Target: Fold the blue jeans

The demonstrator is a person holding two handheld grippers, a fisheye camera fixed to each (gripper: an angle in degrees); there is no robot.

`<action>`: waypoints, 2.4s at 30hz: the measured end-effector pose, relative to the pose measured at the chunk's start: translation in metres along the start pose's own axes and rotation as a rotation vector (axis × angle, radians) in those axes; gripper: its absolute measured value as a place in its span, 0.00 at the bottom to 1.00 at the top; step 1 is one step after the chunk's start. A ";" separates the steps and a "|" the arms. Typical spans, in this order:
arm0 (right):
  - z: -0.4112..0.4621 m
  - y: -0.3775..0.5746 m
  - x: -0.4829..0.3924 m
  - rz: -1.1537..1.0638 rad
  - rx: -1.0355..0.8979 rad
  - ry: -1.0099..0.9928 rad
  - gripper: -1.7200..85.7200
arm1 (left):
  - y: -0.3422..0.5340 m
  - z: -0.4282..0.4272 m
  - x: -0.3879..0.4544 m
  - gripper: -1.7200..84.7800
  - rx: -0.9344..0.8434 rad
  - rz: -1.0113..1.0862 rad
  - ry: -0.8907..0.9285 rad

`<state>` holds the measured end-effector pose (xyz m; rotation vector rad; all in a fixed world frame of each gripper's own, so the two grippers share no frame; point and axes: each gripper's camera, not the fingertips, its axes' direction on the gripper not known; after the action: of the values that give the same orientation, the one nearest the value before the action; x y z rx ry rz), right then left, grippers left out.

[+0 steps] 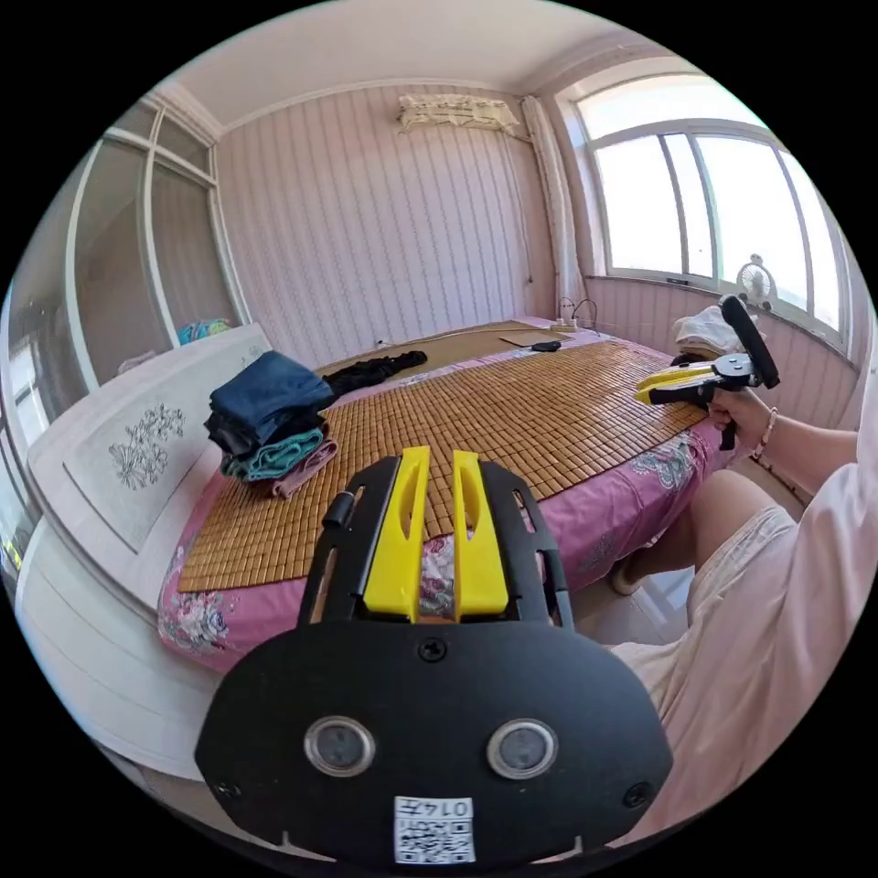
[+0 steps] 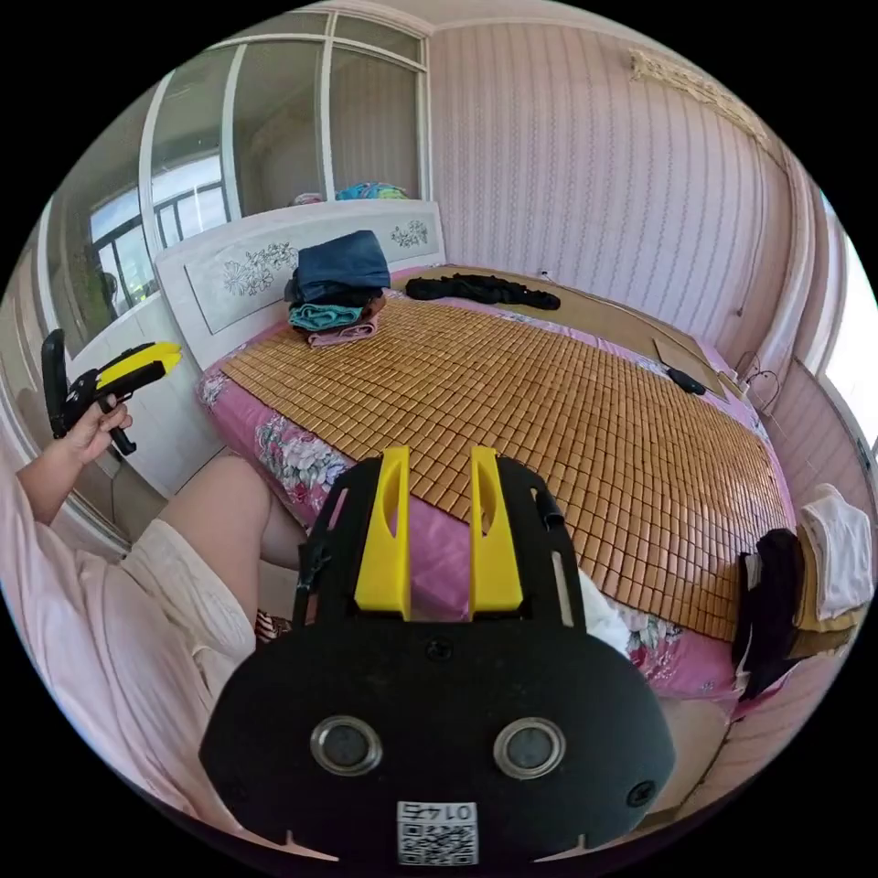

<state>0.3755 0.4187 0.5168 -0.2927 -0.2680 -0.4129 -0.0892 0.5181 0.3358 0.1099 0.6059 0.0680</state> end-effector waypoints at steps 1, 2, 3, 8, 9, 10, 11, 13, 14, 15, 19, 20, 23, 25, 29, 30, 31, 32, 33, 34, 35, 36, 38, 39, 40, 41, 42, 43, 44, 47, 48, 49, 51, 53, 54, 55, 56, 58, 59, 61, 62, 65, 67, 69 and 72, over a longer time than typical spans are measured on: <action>0.006 -0.006 -0.009 -0.015 -0.006 -0.006 0.14 | 0.004 -0.002 -0.010 0.09 -0.013 -0.024 -0.002; 0.016 -0.016 -0.024 -0.041 -0.005 -0.031 0.15 | 0.011 -0.005 -0.031 0.10 -0.031 -0.064 -0.005; 0.025 -0.026 -0.038 -0.059 0.000 -0.071 0.17 | 0.016 -0.008 -0.051 0.11 -0.038 -0.098 -0.017; 0.075 -0.075 -0.087 -0.189 -0.071 -0.192 0.22 | 0.024 -0.003 -0.130 0.15 -0.063 -0.171 -0.071; 0.087 -0.090 -0.099 -0.231 -0.083 -0.196 0.23 | 0.023 0.003 -0.150 0.16 -0.072 -0.187 -0.080; 0.094 -0.098 -0.104 -0.249 -0.082 -0.199 0.24 | 0.022 0.006 -0.161 0.16 -0.074 -0.196 -0.076; 0.105 -0.113 -0.115 -0.282 -0.065 -0.207 0.25 | 0.018 0.012 -0.181 0.16 -0.061 -0.208 -0.050; 0.121 -0.140 -0.131 -0.341 -0.036 -0.222 0.26 | 0.009 0.021 -0.209 0.16 -0.040 -0.219 -0.049; 0.131 -0.160 -0.143 -0.388 -0.037 -0.213 0.26 | -0.001 0.029 -0.227 0.16 -0.039 -0.213 -0.065; 0.141 -0.182 -0.156 -0.437 -0.030 -0.192 0.25 | -0.011 0.039 -0.244 0.16 -0.045 -0.208 -0.079; 0.174 -0.248 -0.195 -0.591 0.020 -0.129 0.24 | -0.045 0.077 -0.298 0.17 -0.063 -0.207 -0.108; 0.186 -0.271 -0.208 -0.633 0.001 -0.101 0.20 | -0.056 0.093 -0.312 0.17 -0.066 -0.190 -0.114; 0.217 -0.325 -0.241 -0.744 0.017 -0.010 0.17 | -0.082 0.139 -0.345 0.17 -0.113 -0.175 -0.134; 0.235 -0.354 -0.258 -0.776 0.061 0.016 0.17 | -0.095 0.168 -0.363 0.18 -0.138 -0.184 -0.137; 0.280 -0.418 -0.293 -0.802 0.059 -0.033 0.19 | -0.125 0.220 -0.405 0.17 -0.159 -0.221 -0.183; 0.295 -0.432 -0.301 -0.807 0.048 -0.038 0.19 | -0.132 0.234 -0.415 0.16 -0.179 -0.225 -0.204; 0.303 -0.439 -0.305 -0.810 0.041 -0.036 0.19 | -0.135 0.240 -0.421 0.16 -0.190 -0.226 -0.209; 0.320 -0.449 -0.310 -0.798 0.017 -0.029 0.19 | -0.141 0.253 -0.431 0.15 -0.224 -0.233 -0.227; 0.338 -0.457 -0.313 -0.781 -0.019 -0.023 0.17 | -0.146 0.266 -0.440 0.14 -0.276 -0.254 -0.251; 0.346 -0.460 -0.313 -0.767 -0.048 -0.017 0.16 | -0.148 0.271 -0.444 0.13 -0.296 -0.269 -0.251; 0.359 -0.467 -0.311 -0.732 -0.091 -0.004 0.14 | -0.151 0.280 -0.452 0.11 -0.331 -0.295 -0.272; 0.362 -0.471 -0.305 -0.704 -0.097 -0.025 0.12 | -0.154 0.284 -0.458 0.06 -0.353 -0.328 -0.306; 0.357 -0.480 -0.290 -0.633 -0.108 -0.100 0.06 | -0.158 0.282 -0.464 0.02 -0.352 -0.359 -0.334; 0.350 -0.484 -0.277 -0.591 -0.104 -0.150 0.04 | -0.162 0.279 -0.466 0.02 -0.340 -0.361 -0.305; 0.345 -0.486 -0.271 -0.577 -0.089 -0.167 0.03 | -0.163 0.275 -0.465 0.01 -0.326 -0.349 -0.287; 0.334 -0.487 -0.257 -0.557 -0.070 -0.201 0.02 | -0.167 0.268 -0.463 0.01 -0.303 -0.325 -0.272; 0.325 -0.488 -0.243 -0.553 -0.085 -0.228 0.02 | -0.171 0.259 -0.461 0.01 -0.292 -0.312 -0.257; 0.320 -0.488 -0.236 -0.553 -0.103 -0.248 0.02 | -0.173 0.254 -0.460 0.01 -0.273 -0.305 -0.239; 0.310 -0.488 -0.219 -0.539 -0.125 -0.286 0.01 | -0.178 0.240 -0.458 0.01 -0.219 -0.304 -0.207; 0.268 -0.481 -0.170 -0.443 -0.079 -0.365 0.01 | -0.198 0.202 -0.449 0.01 -0.141 -0.258 -0.155; 0.246 -0.474 -0.149 -0.390 -0.032 -0.414 0.01 | -0.206 0.188 -0.441 0.01 -0.133 -0.210 -0.171; 0.234 -0.469 -0.138 -0.359 0.000 -0.444 0.01 | -0.208 0.181 -0.437 0.01 -0.138 -0.188 -0.178; 0.183 -0.436 -0.092 -0.228 0.132 -0.590 0.01 | -0.211 0.150 -0.417 0.01 -0.114 -0.126 -0.122; 0.150 -0.395 -0.062 -0.161 0.214 -0.639 0.01 | -0.207 0.124 -0.394 0.01 -0.074 -0.083 -0.034; 0.133 -0.362 -0.045 -0.132 0.241 -0.655 0.01 | -0.200 0.108 -0.376 0.01 -0.052 -0.060 0.028; 0.127 -0.344 -0.036 -0.107 0.247 -0.669 0.01 | -0.195 0.102 -0.365 0.01 -0.048 -0.053 0.054; 0.120 -0.306 -0.019 -0.037 0.256 -0.696 0.01 | -0.184 0.092 -0.343 0.01 -0.040 -0.049 0.106; 0.118 -0.246 0.006 0.068 0.248 -0.656 0.01 | -0.165 0.089 -0.306 0.01 -0.046 -0.040 0.186; 0.123 -0.206 0.025 0.168 0.211 -0.560 0.02 | -0.149 0.093 -0.280 0.01 -0.076 -0.045 0.225; 0.146 -0.148 0.056 0.350 0.045 -0.429 0.02 | -0.122 0.110 -0.240 0.01 -0.165 -0.034 0.207; 0.162 -0.111 0.071 0.450 -0.087 -0.334 0.02 | -0.101 0.125 -0.217 0.01 -0.246 -0.036 0.197; 0.167 -0.050 0.089 0.507 -0.173 -0.174 0.02 | -0.056 0.153 -0.184 0.01 -0.434 -0.068 0.209; 0.159 -0.034 0.097 0.534 -0.156 -0.136 0.03 | -0.041 0.160 -0.176 0.01 -0.503 -0.069 0.193; 0.152 -0.020 0.109 0.579 -0.113 -0.152 0.03 | -0.034 0.167 -0.177 0.03 -0.545 -0.111 0.150; 0.150 -0.004 0.123 0.667 -0.095 -0.203 0.02 | -0.031 0.179 -0.184 0.10 -0.542 -0.211 0.114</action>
<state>0.4533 0.4216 0.6944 -0.4959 -0.3316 0.2657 -0.1365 0.4546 0.5819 -0.4853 0.6914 0.0323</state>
